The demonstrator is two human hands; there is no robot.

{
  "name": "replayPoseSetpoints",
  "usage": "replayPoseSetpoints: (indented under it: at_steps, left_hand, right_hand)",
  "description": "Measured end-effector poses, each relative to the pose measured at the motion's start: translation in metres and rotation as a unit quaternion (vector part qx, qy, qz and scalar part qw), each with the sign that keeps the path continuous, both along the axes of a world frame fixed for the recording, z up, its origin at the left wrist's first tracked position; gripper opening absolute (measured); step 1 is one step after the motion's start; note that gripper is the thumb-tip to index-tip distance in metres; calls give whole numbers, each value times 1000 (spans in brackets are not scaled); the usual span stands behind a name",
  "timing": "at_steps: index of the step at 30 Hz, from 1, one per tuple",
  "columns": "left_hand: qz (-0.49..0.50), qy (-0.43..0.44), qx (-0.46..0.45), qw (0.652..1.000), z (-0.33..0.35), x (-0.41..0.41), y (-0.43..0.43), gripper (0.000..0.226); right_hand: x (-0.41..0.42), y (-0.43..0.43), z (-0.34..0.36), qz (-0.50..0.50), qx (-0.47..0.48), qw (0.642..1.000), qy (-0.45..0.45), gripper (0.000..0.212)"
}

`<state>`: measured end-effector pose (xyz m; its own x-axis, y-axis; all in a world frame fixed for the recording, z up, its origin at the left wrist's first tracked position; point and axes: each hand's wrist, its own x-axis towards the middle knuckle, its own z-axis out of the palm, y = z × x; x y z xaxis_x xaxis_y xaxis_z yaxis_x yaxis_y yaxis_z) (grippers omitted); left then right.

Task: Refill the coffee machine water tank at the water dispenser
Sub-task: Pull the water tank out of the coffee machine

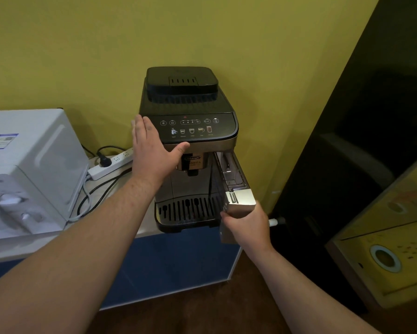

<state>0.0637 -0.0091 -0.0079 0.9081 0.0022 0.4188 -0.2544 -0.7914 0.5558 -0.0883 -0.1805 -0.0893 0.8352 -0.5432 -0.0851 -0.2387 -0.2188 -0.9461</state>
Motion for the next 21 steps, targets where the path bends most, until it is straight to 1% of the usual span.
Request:
replayPoseSetpoints:
  at_steps: [3, 9, 15, 18, 21]
  left_hand:
    - [1, 5, 3, 1000, 2, -1, 0, 112]
    - [-10, 19, -13, 1000, 5, -3, 1, 111]
    - [-30, 44, -50, 997, 2, -29, -2, 110]
    - [-61, 27, -64, 996, -5, -61, -8, 102]
    - [-94, 8, -67, 993, -18, -98, -15, 87]
  right_hand:
    - [-14, 0, -2, -2, 10, 1000, -7, 44]
    - [-43, -3, -3, -9, 31, 999, -11, 57]
    - [-71, -15, -6, -2, 13, 1000, 0, 57]
    - [-86, -19, -8, -5, 1, 1000, 12, 55]
    - [-102, -23, -9, -5, -16, 1000, 18, 56]
